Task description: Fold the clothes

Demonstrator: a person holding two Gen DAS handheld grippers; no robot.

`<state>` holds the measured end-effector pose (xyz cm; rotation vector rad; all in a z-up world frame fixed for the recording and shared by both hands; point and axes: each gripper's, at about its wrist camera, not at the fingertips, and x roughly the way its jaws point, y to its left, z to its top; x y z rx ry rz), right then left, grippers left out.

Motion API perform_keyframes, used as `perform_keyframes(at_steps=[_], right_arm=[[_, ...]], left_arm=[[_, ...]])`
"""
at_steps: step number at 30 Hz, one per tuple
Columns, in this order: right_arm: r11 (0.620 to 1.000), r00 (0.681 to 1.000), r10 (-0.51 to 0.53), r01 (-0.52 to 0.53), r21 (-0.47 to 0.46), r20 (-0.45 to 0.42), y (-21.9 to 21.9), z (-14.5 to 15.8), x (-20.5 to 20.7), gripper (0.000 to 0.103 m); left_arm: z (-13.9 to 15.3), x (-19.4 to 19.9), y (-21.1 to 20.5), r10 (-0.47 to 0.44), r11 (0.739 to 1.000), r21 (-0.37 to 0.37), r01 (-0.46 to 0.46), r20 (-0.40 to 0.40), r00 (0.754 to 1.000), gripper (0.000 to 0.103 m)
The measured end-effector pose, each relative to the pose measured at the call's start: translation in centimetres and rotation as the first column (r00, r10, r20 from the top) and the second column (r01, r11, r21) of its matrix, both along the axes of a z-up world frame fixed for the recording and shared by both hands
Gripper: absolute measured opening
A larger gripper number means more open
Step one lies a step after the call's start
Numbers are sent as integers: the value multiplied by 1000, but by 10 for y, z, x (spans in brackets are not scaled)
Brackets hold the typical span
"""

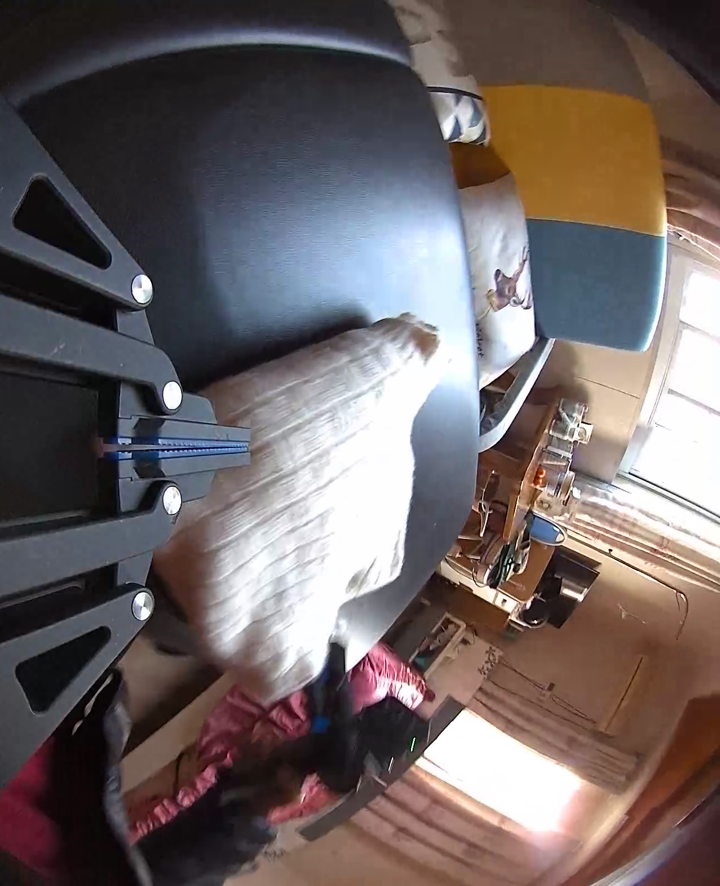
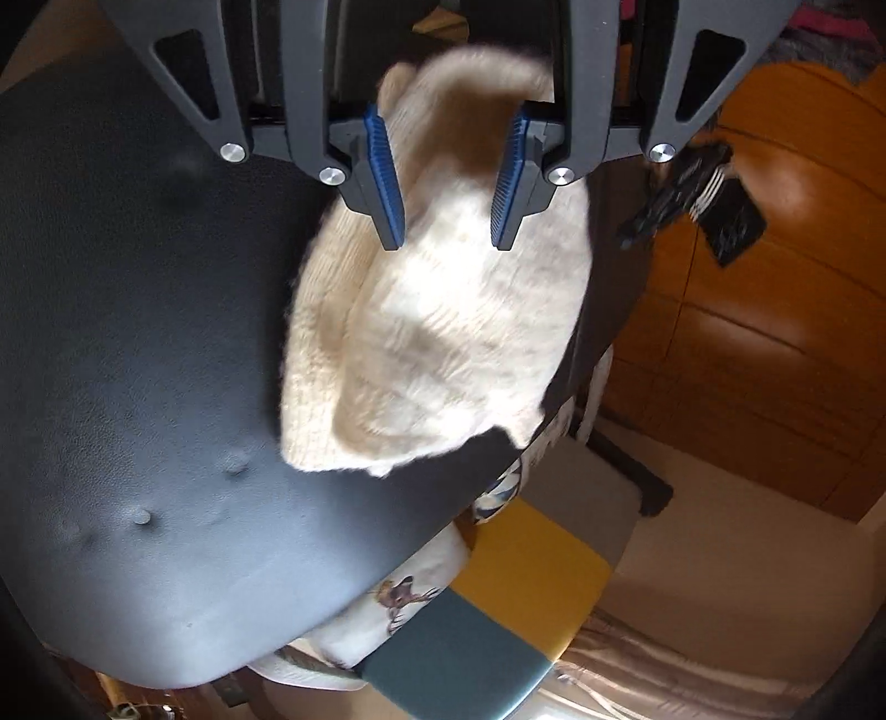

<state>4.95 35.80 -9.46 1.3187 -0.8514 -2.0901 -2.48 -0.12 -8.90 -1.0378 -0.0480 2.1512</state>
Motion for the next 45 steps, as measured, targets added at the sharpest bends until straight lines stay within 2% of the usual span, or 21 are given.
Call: perform_keyframes(at_steps=[4,6,11,12,14,16,17,19,20,22,24,26,30,32,33,36,40,42,43,44,45], right_arm=[[993,993,115,-114,14,-11,-14,17,26,34],[985,985,170,-170,34,1,-24,19,31,34],[949,959,282,-283,138,24,-57,8,22,34],[940,948,316,-317,125,27,-66,4,18,34],[894,893,448,-449,6,39,-85,-5,17,36],[817,820,571,-565,-114,34,-104,-14,16,36],[784,786,616,-606,-136,50,-110,-21,17,34],[760,743,645,-649,-42,181,-108,-46,24,28],[747,724,642,-665,8,251,-105,-59,28,18],[734,711,591,-670,110,381,-91,-89,39,12],[776,740,539,-622,103,403,-76,-98,50,17],[819,772,510,-571,60,380,-62,-91,61,24],[932,900,360,-361,-40,245,-15,-43,74,28],[978,968,198,-185,-93,157,10,-24,69,32],[987,987,111,-96,-125,116,23,-15,67,33],[975,994,-72,87,-205,77,37,-11,44,34],[964,967,-165,200,-175,195,28,-42,9,38],[964,968,-154,192,-186,199,22,-48,-5,37],[970,977,-142,170,-174,161,15,-43,-7,36],[982,986,-127,141,-128,110,6,-35,-8,27],[995,994,-102,103,-17,37,-5,-21,-10,20]], left_arm=[[3,-22,36,-40,997,-64,38,-36,999,1],[7,-32,56,-99,992,-87,93,-57,993,1],[0,-53,94,-195,967,-180,179,-73,978,1],[-3,-56,97,-201,964,-189,185,-69,977,1],[-8,-62,102,-208,959,-207,192,-56,977,1],[-12,-59,103,-219,953,-223,203,-50,974,1],[-14,-57,104,-225,950,-231,209,-48,973,1],[-19,-52,105,-238,944,-246,220,-42,970,2],[-21,-50,106,-244,940,-254,226,-40,969,2],[-26,-46,107,-256,933,-270,237,-34,966,2],[-28,-42,107,-260,931,-274,242,-29,965,2],[-28,-37,105,-254,935,-262,239,-24,967,2],[-31,-32,98,-227,951,-216,220,-8,974,2],[-31,-31,97,-207,958,-202,202,-4,978,2],[-31,-30,97,-199,961,-198,195,-2,980,2],[-30,-26,96,-178,967,-184,176,7,984,2],[-30,-16,92,-152,976,-155,152,15,988,2],[-30,-11,90,-143,980,-136,144,19,990,2],[-29,-9,88,-132,983,-130,133,15,991,2],[-26,-7,85,-120,986,-115,121,15,993,2],[-21,-6,83,-119,988,-102,119,10,993,2]])
